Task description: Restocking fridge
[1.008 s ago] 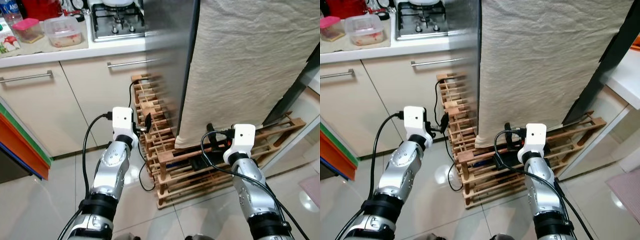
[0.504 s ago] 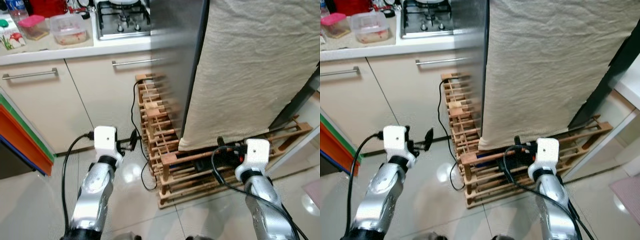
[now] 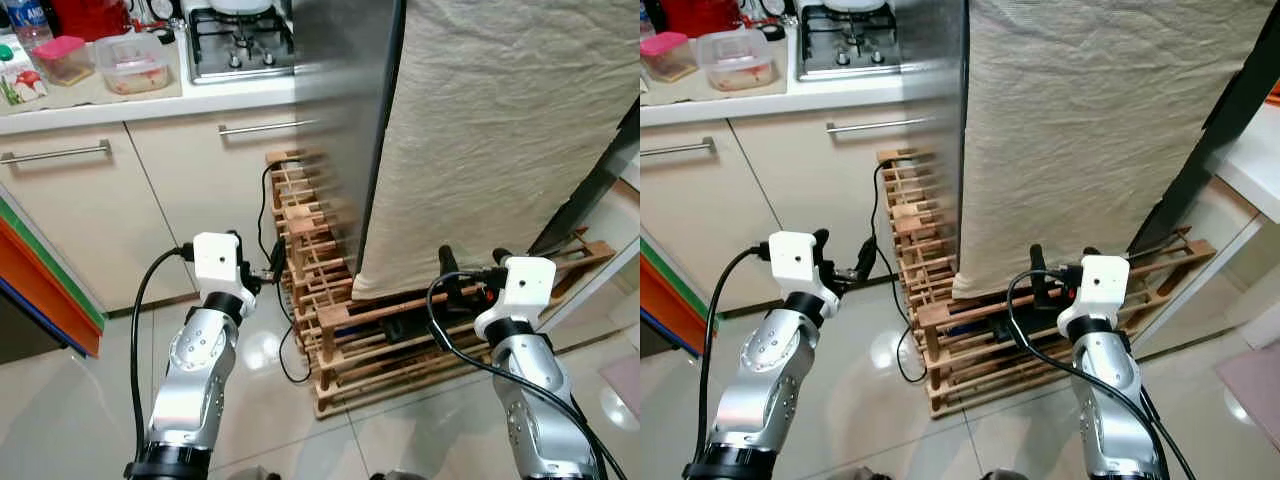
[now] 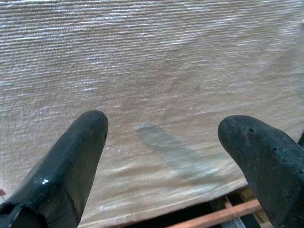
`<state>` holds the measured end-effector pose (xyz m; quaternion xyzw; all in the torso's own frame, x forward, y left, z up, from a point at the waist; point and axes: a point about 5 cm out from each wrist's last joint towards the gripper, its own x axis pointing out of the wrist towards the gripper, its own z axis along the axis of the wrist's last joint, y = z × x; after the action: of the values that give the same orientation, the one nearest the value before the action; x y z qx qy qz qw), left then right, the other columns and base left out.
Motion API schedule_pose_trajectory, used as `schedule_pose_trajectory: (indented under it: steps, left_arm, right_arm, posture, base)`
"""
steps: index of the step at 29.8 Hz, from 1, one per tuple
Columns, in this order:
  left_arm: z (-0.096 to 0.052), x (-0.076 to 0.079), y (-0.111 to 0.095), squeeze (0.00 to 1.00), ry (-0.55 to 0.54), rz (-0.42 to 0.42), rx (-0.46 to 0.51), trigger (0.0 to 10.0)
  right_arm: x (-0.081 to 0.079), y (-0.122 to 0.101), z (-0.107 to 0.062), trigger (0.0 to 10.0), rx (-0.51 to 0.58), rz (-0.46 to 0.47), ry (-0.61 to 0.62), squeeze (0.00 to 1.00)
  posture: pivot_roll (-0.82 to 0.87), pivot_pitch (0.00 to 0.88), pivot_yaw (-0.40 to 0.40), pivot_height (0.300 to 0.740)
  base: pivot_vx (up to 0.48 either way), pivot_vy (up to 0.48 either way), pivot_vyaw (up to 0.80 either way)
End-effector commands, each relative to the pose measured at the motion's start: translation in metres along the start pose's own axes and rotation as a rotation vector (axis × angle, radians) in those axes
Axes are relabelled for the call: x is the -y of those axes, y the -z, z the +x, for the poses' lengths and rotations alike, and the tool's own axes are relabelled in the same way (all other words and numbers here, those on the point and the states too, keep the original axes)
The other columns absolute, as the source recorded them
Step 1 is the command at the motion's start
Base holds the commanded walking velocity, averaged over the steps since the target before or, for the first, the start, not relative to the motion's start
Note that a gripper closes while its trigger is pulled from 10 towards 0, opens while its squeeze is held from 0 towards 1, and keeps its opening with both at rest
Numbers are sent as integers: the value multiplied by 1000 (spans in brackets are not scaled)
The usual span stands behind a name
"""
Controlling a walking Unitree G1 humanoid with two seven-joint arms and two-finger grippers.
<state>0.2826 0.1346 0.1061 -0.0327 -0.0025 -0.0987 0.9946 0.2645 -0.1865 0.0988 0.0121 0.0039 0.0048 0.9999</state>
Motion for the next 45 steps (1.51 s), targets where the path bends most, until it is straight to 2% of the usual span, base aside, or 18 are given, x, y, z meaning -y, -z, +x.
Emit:
schedule_pose_trajectory:
  steps: [1, 8, 14, 20, 24, 28, 29, 30, 31, 32, 33, 34, 40, 45]
  left_arm:
    - [3, 4, 1, 0, 19, 31, -15, 10000]
    - [9, 8, -1, 0, 46, 32, -17, 10000]
    - [12, 5, -2, 0, 49, 45, -17, 10000]
    - [14, 5, 2, 0, 45, 54, -32, 10000]
    - [17, 12, 5, 0, 104, 59, -67, 10000]
    - [21, 27, 4, 0, 268, 25, -118, 10000]
    - [24, 33, -4, 0, 349, 14, -113, 10000]
    - [24, 33, -4, 0, 349, 14, -113, 10000]
    - [27, 38, -17, 0, 425, 10, -90, 10000]
    - [27, 38, -17, 0, 425, 10, -90, 10000]
    - [30, 40, -28, 0, 469, 18, -67, 10000]
    - [32, 40, -38, 0, 490, 10, -45, 10000]
    - [38, 38, -59, 0, 505, -42, 0, 10000]
    - [38, 44, -74, 0, 633, -48, -13, 10000]
  right_arm:
    - [1, 1, 3, 10000, -16, 10, 10, 0]
    - [-1, 1, 8, 10000, -26, 3, 2, 0]
    - [1, 6, 8, 10000, -41, 0, 4, 0]
    - [2, 9, 8, 10000, -45, -3, 6, 0]
    - [3, 9, 8, 10000, -41, -9, 11, 0]
    - [3, 10, 9, 10000, -42, -11, 9, 0]
    - [3, 10, 10, 10000, -41, -10, 9, 0]
    - [3, 10, 10, 10000, -41, -10, 9, 0]
    - [2, 11, 10, 10000, -41, -10, 7, 0]
    - [2, 11, 10, 10000, -41, -10, 7, 0]
    - [2, 12, 10, 10000, -42, -10, 3, 0]
    - [1, 13, 10, 10000, -43, -11, 1, 0]
    - [3, 17, 9, 10000, -54, -13, 7, 0]
    - [2, 21, 9, 10000, -71, -28, -11, 0]
  posture:
    - [-34, 6, 3, 740]
    - [-41, 6, 11, 740]
    - [-42, 9, 15, 740]
    - [-43, 10, 14, 740]
    - [-44, 11, 12, 740]
    - [-44, 9, 10, 740]
    - [-43, 9, 10, 740]
    - [-43, 9, 10, 740]
    - [-44, 8, 12, 740]
    - [-44, 8, 12, 740]
    - [-45, 7, 14, 740]
    - [-47, 6, 17, 740]
    - [-48, 6, 14, 740]
    - [-52, 0, 11, 740]
  base:
    - [0, 0, 0]
    - [0, 108, -63]
    - [0, 467, -792]
    - [0, 0, -788]
    - [0, 0, 0]
    - [0, 0, 0]
    - [0, 0, 0]
    - [0, 0, 0]
    - [0, 0, 0]
    - [0, 0, 0]
    - [0, 0, 0]
    - [0, 0, 0]
    - [0, 0, 0]
    - [0, 0, 0]
